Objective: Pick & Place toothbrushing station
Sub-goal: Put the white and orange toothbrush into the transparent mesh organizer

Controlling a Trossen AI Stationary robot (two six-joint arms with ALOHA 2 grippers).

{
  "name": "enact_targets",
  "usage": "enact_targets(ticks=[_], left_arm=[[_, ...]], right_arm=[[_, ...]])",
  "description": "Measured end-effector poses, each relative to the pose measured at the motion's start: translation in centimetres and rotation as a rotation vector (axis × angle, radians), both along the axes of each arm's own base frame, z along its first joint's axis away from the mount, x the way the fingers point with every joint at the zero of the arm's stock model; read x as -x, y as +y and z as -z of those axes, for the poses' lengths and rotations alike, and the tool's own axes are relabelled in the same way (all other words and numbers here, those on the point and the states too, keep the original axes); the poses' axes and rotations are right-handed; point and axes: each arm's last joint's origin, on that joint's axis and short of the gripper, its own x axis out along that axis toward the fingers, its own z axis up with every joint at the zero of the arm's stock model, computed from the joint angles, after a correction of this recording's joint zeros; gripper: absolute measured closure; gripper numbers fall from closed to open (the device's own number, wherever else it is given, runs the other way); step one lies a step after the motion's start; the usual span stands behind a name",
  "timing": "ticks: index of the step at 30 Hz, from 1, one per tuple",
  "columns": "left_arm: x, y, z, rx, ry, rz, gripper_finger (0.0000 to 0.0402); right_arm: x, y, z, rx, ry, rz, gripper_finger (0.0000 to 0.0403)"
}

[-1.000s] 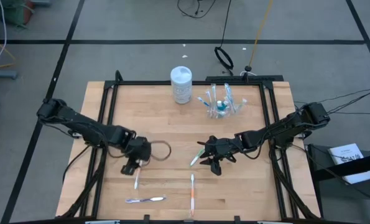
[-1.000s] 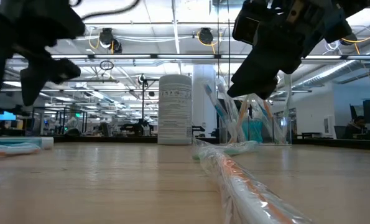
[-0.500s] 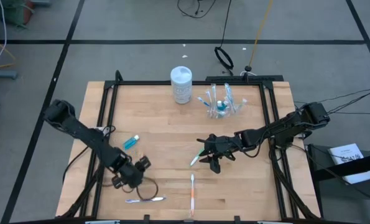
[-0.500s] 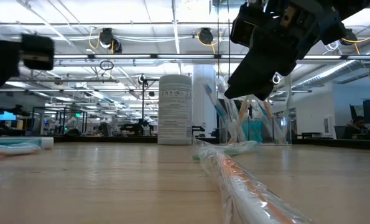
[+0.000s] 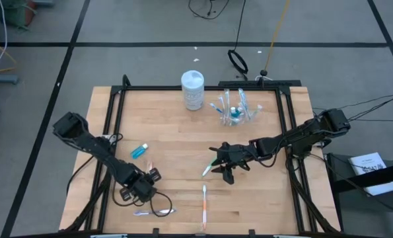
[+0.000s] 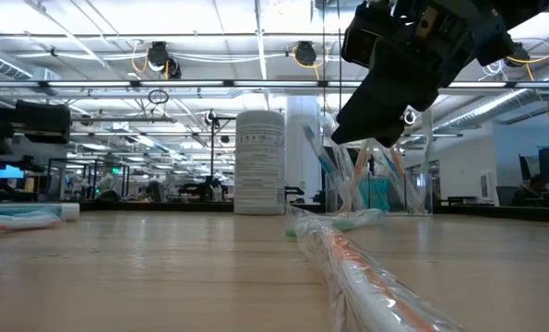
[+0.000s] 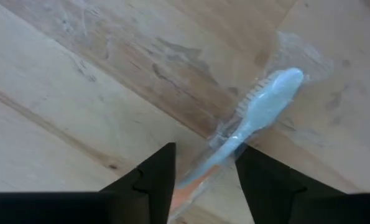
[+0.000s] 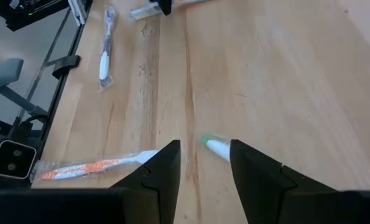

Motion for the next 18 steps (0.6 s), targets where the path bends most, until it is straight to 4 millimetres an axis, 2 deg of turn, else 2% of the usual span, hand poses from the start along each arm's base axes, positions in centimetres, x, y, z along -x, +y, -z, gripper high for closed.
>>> enact_targets(ticks=[8,12,14,18], left_arm=[[-0.9,1.0,-0.1,0.049,0.015,-0.022,0.0335],[-2.2,1.3,-0.8,0.051,-0.023,-0.058,0.0385],[-3.6,1.5,-1.9,0.063,-0.094,-0.080,0.0390],[-6.4,2.0,-4.7,0.044,-0.243,-0.149,0.0368]], right_arm=[[-0.7,-1.6,-0.7,0.275,-0.126,0.094,0.0273],[-1.2,-1.9,-1.6,0.371,-0.235,0.053,0.0273],[-1.3,-1.7,-1.9,0.450,-0.275,0.007,0.0273],[-1.3,-0.9,-2.4,0.526,-0.357,-0.117,0.0273]])
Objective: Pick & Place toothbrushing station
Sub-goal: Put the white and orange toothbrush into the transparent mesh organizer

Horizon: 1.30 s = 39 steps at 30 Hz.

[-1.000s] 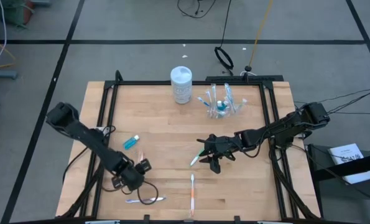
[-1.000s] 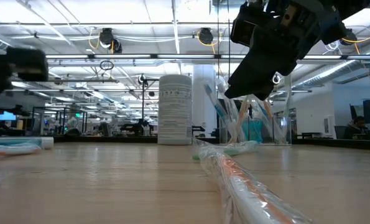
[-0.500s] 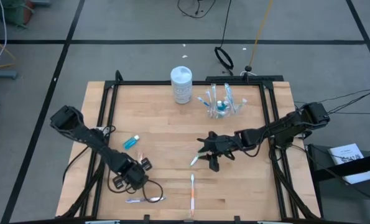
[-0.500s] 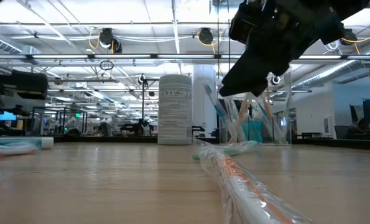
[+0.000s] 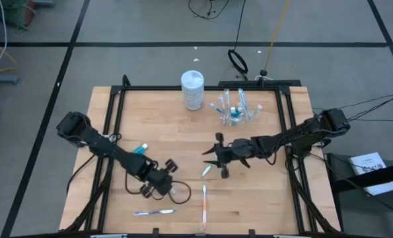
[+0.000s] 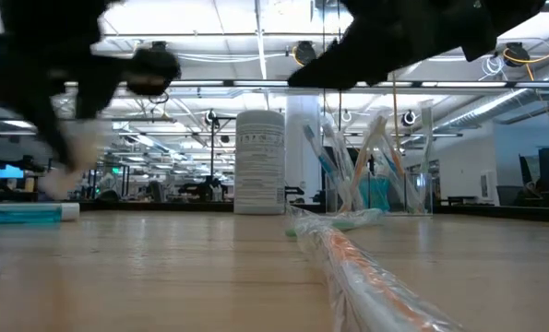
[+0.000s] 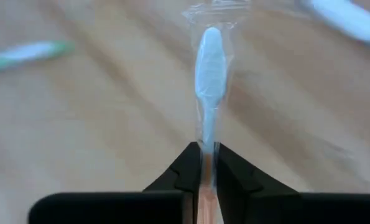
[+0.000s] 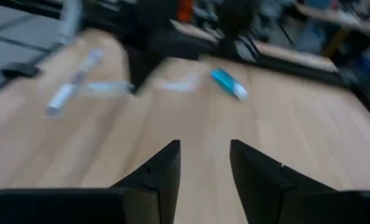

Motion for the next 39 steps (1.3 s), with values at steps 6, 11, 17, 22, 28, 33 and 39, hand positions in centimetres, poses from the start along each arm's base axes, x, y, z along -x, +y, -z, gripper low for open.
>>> enact_targets(ticks=[6,11,17,22,28,33,39], left_arm=[[-4.6,1.9,-3.8,0.013,-0.361,0.037,0.0376],[-7.0,3.7,-5.8,0.083,-0.623,0.114,0.0391],[-9.0,6.7,-9.3,0.217,-0.979,0.080,0.0367],[-9.4,9.1,-11.4,0.404,-1.145,-0.006,0.0380],[-9.5,9.3,-11.2,0.455,-1.111,-0.018,0.0381],[-9.5,8.9,-11.0,0.431,-1.098,-0.043,0.0368],[-9.5,8.9,-10.6,0.361,-1.074,-0.089,0.0381]], right_arm=[[0.5,1.7,-0.6,0.159,-0.048,-0.048,0.0273],[3.7,3.3,-3.3,0.371,-0.021,0.144,0.0273],[7.4,4.0,-6.3,0.318,-0.048,0.169,0.0273],[6.8,2.6,-6.7,0.153,-0.085,0.200,0.0273],[3.6,0.8,-5.8,0.004,-0.169,0.180,0.0273],[2.2,0.0,-4.9,0.000,-0.189,0.169,0.0276],[2.3,-0.1,-5.0,0.026,-0.191,0.161,0.0309]])
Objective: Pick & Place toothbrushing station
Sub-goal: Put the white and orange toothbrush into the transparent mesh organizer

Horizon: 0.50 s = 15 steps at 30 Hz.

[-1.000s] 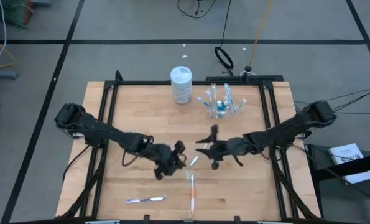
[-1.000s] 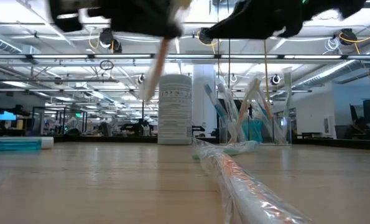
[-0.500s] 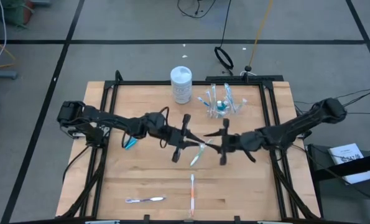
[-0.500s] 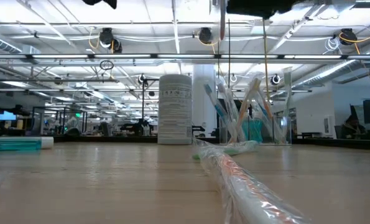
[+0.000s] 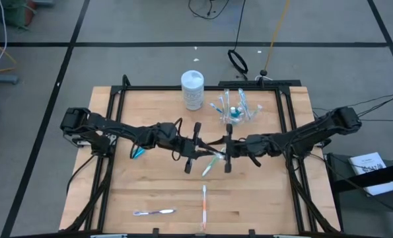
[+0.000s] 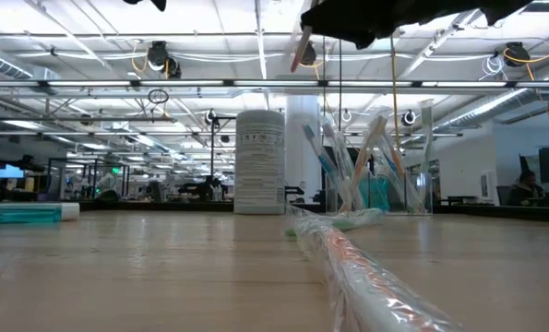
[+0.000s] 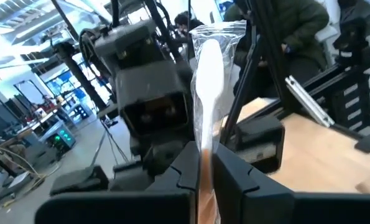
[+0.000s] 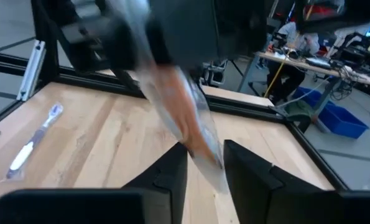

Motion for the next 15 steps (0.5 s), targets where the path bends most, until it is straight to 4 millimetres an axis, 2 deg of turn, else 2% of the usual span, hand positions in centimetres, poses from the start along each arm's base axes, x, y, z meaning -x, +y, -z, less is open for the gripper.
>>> enact_targets(ticks=[7,11,15], left_arm=[[-0.03,0.22,-0.10,0.002,-0.005,-0.079,0.0369],[-0.06,0.47,0.06,-0.008,0.009,-0.185,0.0358],[-0.06,0.68,0.31,-0.018,0.036,-0.231,0.0357]], right_arm=[[0.18,0.04,-0.25,0.020,-0.004,-0.005,0.0363],[0.21,-0.05,-0.06,0.035,0.016,0.005,0.0366],[0.29,-0.28,0.15,0.038,0.038,0.088,0.0366]])
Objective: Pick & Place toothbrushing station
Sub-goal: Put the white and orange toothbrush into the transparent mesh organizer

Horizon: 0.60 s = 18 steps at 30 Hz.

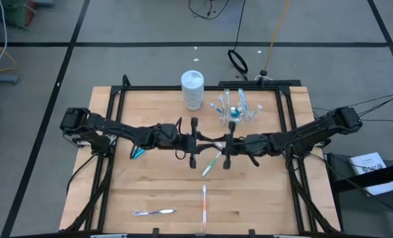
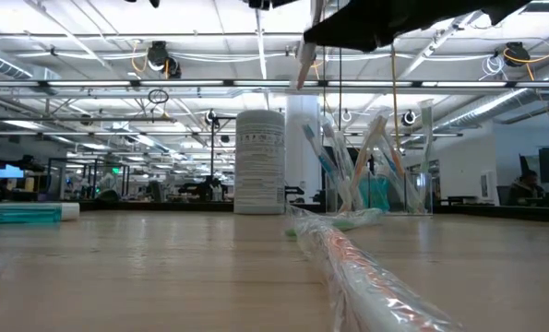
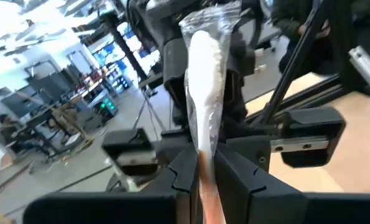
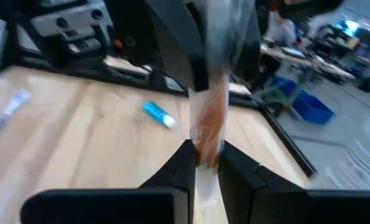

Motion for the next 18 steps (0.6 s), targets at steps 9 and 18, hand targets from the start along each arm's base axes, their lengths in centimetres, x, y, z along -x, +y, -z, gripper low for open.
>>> enact_targets(ticks=[9,18], left_arm=[[0.0,0.8,0.5,0.051,0.051,-0.089,0.0356],[0.0,1.9,1.3,0.166,0.128,-0.125,0.0354]], right_arm=[[1.4,-0.6,-0.1,-0.022,0.098,0.079,0.0371],[2.3,-1.2,0.3,-0.056,0.193,0.115,0.0378]])
